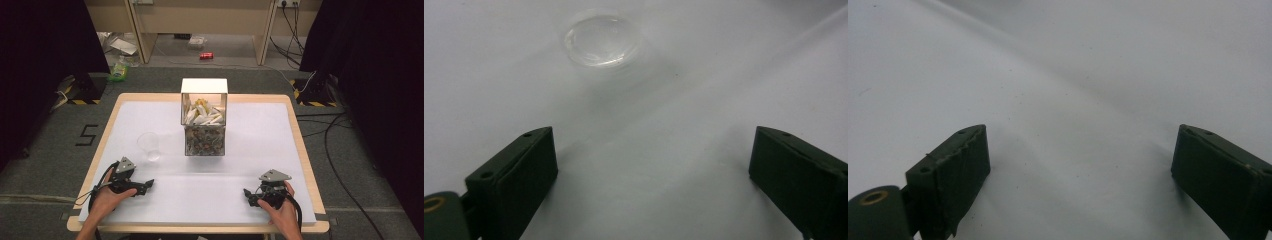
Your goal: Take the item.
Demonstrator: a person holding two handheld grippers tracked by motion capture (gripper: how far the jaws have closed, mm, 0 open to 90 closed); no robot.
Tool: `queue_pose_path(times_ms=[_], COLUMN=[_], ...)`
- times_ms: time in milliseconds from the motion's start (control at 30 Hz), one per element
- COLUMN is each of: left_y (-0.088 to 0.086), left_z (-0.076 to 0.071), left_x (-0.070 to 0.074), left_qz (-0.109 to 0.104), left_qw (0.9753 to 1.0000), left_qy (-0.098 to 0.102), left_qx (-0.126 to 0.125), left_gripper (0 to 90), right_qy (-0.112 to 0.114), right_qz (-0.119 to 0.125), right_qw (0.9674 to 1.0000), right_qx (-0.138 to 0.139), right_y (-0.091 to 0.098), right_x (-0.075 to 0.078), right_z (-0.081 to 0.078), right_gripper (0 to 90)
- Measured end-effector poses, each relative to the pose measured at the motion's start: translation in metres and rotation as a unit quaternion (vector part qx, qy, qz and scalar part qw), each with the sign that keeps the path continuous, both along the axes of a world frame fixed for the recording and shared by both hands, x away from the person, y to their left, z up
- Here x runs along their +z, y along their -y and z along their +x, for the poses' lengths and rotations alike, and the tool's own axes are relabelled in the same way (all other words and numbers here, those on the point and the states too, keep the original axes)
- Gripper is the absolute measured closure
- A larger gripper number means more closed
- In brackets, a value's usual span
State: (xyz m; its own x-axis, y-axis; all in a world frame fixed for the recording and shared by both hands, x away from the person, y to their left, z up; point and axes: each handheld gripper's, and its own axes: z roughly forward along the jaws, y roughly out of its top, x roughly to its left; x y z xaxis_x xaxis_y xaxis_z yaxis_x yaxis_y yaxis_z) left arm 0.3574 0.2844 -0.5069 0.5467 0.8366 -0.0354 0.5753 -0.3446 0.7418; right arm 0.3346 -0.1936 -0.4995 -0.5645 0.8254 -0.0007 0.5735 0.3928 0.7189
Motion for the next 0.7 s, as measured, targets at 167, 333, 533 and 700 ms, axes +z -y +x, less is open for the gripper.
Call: queue_pose_path(times_ms=[167, 333, 533, 700], left_y=[-0.002, -0.004, 0.001, 0.008], left_z=[-0.001, -0.003, -0.010, -0.018], left_x=[0.001, 0.002, 0.012, 0.025], left_qz=[-0.008, -0.026, -0.036, -0.046], left_qw=[0.9999, 0.9996, 0.9991, 0.9982], left_qy=[0.007, 0.011, 0.023, 0.028], left_qx=[0.011, 0.002, -0.005, -0.028], left_gripper=[10.1, 15.1, 16.1, 17.9], right_qy=[0.001, 0.000, 0.001, 0.002], right_qz=[-0.001, 0.000, -0.001, -0.002], right_qw=[1.0000, 1.0000, 1.0000, 1.0000], right_qx=[0.001, 0.000, 0.001, 0.001], right_y=[0.000, 0.000, 0.000, 0.000], right_x=[0.000, 0.000, 0.000, 0.000], right_z=[0.000, 0.000, 0.000, 0.000], right_gripper=[9.3, 9.3, 9.3, 9.3])
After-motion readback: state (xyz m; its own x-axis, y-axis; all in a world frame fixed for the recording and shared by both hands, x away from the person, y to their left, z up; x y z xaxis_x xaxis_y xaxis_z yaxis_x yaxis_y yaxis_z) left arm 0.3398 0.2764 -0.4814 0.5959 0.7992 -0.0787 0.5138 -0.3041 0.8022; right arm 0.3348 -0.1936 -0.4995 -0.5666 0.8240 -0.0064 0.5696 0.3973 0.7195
